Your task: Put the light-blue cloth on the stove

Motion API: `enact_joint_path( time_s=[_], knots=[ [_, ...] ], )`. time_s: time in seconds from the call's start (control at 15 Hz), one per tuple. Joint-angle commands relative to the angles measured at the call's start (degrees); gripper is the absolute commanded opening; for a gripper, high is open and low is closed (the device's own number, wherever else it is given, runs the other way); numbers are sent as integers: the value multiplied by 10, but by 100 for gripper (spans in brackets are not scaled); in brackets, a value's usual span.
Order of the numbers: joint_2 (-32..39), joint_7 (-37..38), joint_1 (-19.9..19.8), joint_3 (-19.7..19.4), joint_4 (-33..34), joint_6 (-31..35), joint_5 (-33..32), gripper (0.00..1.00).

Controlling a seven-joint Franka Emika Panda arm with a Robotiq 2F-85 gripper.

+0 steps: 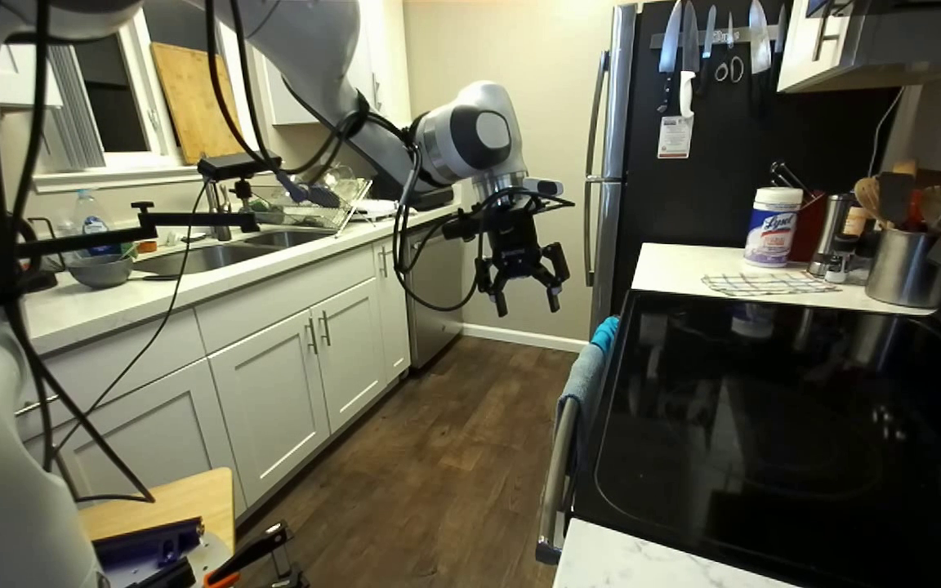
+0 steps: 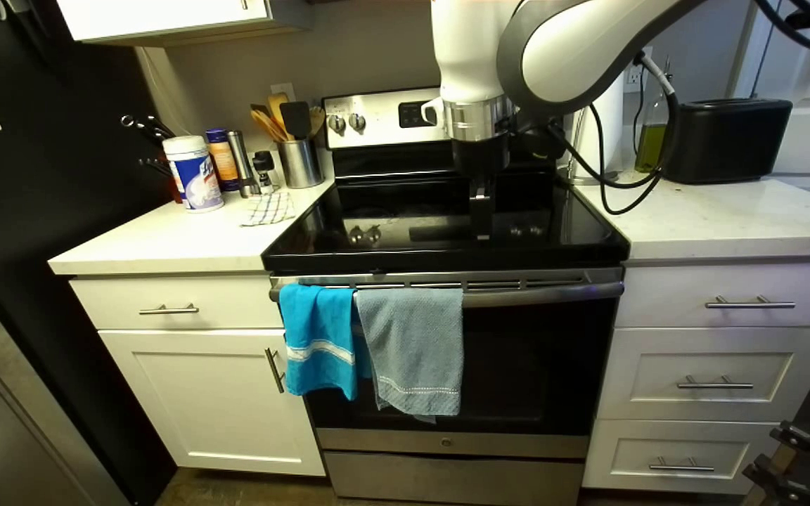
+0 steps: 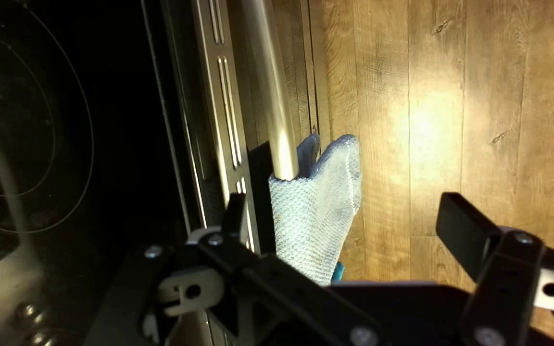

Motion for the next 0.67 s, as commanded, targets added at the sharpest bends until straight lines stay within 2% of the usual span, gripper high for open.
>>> enact_joint_path(
  time_s=[0.0, 0.2, 0.6],
  knots=[
    [0, -1, 5, -5, 1, -1, 2, 100],
    [30, -13, 4, -4, 32, 8, 6, 100],
    [136, -45, 7, -6, 146, 54, 6, 100]
  ],
)
